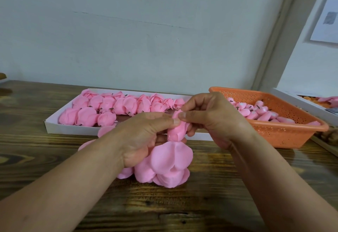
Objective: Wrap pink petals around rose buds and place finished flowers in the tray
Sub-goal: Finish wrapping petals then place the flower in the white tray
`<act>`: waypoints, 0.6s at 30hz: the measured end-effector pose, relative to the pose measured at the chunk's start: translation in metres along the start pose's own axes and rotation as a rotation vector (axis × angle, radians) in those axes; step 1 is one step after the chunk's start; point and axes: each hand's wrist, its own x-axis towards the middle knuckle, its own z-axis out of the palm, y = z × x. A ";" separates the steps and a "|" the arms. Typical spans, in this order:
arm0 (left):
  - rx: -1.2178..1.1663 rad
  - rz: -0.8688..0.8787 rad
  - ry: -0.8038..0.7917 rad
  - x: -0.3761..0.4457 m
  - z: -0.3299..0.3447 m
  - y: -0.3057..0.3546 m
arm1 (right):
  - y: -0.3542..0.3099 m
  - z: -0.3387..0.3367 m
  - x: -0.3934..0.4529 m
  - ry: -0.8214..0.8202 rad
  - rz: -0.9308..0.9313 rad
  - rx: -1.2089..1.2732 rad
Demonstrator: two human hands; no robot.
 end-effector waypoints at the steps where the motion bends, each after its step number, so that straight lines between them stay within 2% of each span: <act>1: 0.020 -0.003 -0.025 0.000 -0.001 0.001 | -0.001 -0.001 0.000 0.016 -0.011 0.005; 4: 0.076 -0.023 -0.098 0.000 -0.007 0.003 | -0.003 -0.009 0.001 0.079 -0.030 0.085; 7: 0.256 0.045 -0.238 -0.005 -0.009 0.003 | -0.003 -0.014 0.001 0.102 -0.024 0.170; 10: 0.388 0.114 -0.259 -0.007 -0.004 0.003 | -0.003 -0.014 0.002 0.101 -0.024 0.188; 13: 0.322 0.143 -0.244 -0.004 -0.003 0.000 | -0.004 -0.015 0.001 0.082 -0.030 0.169; 18: 0.161 0.082 -0.257 0.000 -0.012 -0.003 | -0.003 -0.015 0.000 0.060 -0.032 0.113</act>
